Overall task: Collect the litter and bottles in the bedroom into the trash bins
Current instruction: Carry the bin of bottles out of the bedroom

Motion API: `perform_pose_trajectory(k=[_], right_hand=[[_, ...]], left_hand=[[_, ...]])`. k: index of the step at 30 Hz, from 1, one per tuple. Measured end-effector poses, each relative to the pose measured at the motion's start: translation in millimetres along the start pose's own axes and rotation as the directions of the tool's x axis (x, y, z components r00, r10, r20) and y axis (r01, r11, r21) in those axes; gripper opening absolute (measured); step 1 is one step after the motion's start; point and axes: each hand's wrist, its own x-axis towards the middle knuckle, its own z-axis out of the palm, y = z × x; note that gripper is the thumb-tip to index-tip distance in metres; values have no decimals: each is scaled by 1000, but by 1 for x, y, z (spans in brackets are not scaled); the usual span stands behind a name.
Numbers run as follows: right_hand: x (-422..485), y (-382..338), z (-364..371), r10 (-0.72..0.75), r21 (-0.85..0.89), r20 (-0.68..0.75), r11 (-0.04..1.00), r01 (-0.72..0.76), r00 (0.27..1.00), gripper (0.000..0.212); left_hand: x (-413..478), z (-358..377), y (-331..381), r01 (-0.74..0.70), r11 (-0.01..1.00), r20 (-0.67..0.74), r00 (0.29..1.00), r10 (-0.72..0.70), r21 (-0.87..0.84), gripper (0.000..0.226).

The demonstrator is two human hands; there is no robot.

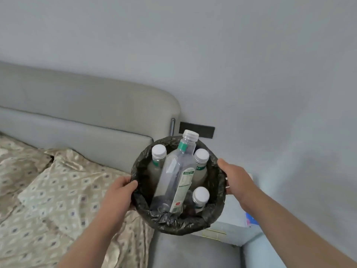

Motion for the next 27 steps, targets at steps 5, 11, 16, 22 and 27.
perform_pose_trajectory(k=[5,11,16,22,27], right_hand=[[-68,13,14,71,138,-212,990,-42,975,73],[-176,41,13,193,317,-391,946,-65,900,64],[-277,80,-8,198,369,-553,929,25,809,59],[-430,138,-28,288,453,-704,886,98,649,51],[-587,208,-35,382,519,-785,835,182,487,46]], left_hand=[[0,-26,22,-89,996,242,967,79,30,15],[-45,-24,32,-137,988,453,887,88,77,15],[-109,3,23,-173,982,631,771,86,77,15],[-227,44,-3,-246,965,799,596,80,87,10],[-375,74,-37,-306,947,923,385,27,100,11]])
